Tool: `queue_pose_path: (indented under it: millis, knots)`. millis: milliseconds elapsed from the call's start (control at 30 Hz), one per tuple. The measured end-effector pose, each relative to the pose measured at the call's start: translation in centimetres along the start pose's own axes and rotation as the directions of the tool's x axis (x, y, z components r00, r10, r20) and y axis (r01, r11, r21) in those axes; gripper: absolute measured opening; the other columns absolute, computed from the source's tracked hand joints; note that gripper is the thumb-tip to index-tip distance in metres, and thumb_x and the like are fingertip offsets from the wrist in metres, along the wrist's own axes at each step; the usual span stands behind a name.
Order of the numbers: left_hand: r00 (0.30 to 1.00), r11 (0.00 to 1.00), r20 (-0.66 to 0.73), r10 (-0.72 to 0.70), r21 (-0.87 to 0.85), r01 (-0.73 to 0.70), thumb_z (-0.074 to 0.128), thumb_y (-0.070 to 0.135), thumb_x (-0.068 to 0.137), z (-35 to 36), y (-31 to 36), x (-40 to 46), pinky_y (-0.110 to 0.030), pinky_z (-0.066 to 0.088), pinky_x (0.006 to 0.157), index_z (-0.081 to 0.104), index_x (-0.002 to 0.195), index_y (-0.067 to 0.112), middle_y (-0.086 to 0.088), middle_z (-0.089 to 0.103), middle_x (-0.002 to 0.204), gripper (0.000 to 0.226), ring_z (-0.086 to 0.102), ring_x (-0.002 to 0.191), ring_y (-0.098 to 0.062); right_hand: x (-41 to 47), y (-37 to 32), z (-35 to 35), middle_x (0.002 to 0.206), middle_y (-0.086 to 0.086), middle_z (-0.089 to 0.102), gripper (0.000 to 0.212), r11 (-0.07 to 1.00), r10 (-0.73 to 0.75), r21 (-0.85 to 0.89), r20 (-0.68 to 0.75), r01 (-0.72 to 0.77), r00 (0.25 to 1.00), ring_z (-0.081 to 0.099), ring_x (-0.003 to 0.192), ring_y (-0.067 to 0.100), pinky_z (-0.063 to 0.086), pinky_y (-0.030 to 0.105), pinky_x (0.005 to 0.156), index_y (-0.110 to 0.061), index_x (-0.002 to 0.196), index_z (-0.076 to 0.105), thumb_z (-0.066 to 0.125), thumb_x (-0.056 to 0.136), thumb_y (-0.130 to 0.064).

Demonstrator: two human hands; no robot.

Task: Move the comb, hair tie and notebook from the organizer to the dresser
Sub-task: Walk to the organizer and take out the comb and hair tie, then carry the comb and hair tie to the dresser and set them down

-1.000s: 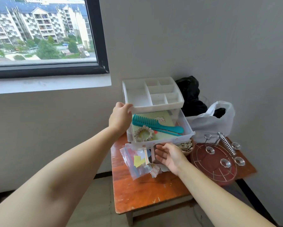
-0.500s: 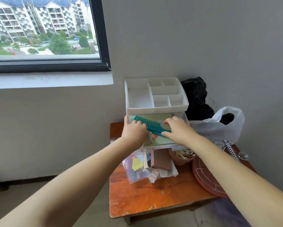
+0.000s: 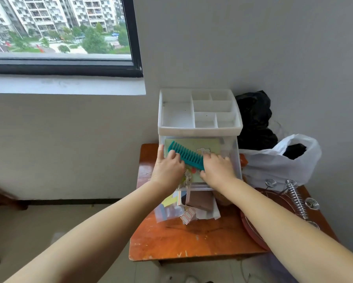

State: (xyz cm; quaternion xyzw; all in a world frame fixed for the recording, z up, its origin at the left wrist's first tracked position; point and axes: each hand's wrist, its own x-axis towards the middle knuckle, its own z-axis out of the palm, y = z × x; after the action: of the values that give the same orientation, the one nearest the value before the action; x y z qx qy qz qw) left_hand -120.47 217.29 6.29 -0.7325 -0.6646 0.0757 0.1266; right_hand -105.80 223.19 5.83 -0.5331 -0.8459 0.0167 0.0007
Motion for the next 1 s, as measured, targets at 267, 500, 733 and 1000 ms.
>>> queue_pose_path:
  millis: [267, 500, 733, 1000]
  knots:
    - [0.995, 0.988, -0.088, 0.056, -0.138, -0.068, 0.047, 0.020, 0.088, -0.9, -0.4, -0.3, -0.035, 0.036, 0.085, 0.053, 0.111, 0.010, -0.007, 0.059, 0.113, 0.026, 0.047, 0.103, -0.027, -0.2, 0.8, -1.2, 0.117, 0.014, 0.060, 0.040, 0.994, 0.024, 0.109, 0.024, -0.026, 0.999, 0.056, 0.106, 0.032, 0.048, 0.038, 0.079, -0.010, 0.117, 0.051, 0.056, 0.083, -0.030]
    - [0.923, 0.662, -0.118, -0.367, -0.730, 0.169, 0.052, 0.012, 0.081, -2.2, -1.4, -1.5, -0.031, 0.033, 0.060, 0.051, 0.088, 0.008, -0.008, 0.062, 0.082, 0.008, 0.048, 0.073, -0.026, -0.1, 2.9, -3.8, 0.124, 0.014, 0.061, 0.033, 0.950, -0.089, 0.310, 0.144, 0.040, 0.986, 0.061, 0.092, 0.027, 0.048, 0.029, 0.069, -0.012, 0.118, 0.048, 0.051, 0.090, -0.028]
    - [0.765, -0.024, 0.192, -0.615, -0.974, 0.225, 0.054, 0.003, 0.079, -2.3, -1.3, -3.9, -0.015, 0.048, 0.044, 0.063, 0.087, 0.013, -0.009, 0.058, 0.073, 0.015, 0.056, 0.059, -0.016, -0.9, 2.8, -4.1, 0.086, -0.001, 0.061, 0.030, 0.856, -0.245, 0.486, 0.082, 0.176, 0.966, 0.053, 0.066, 0.010, 0.036, 0.020, 0.052, -0.018, 0.088, 0.056, 0.036, 0.096, -0.039]
    - [0.430, -0.394, 0.369, -0.824, -0.919, 0.034, 0.051, -0.002, 0.083, -2.6, -5.5, -14.6, -0.022, 0.054, 0.056, 0.063, 0.085, 0.012, -0.004, 0.063, 0.074, 0.019, 0.060, 0.060, -0.005, -2.9, -7.7, -4.9, 0.084, 0.003, 0.062, 0.020, 0.698, -0.476, 0.585, -0.054, 0.414, 0.878, 0.055, 0.075, 0.021, 0.035, 0.029, 0.064, -0.010, 0.094, 0.059, 0.044, 0.096, -0.024]
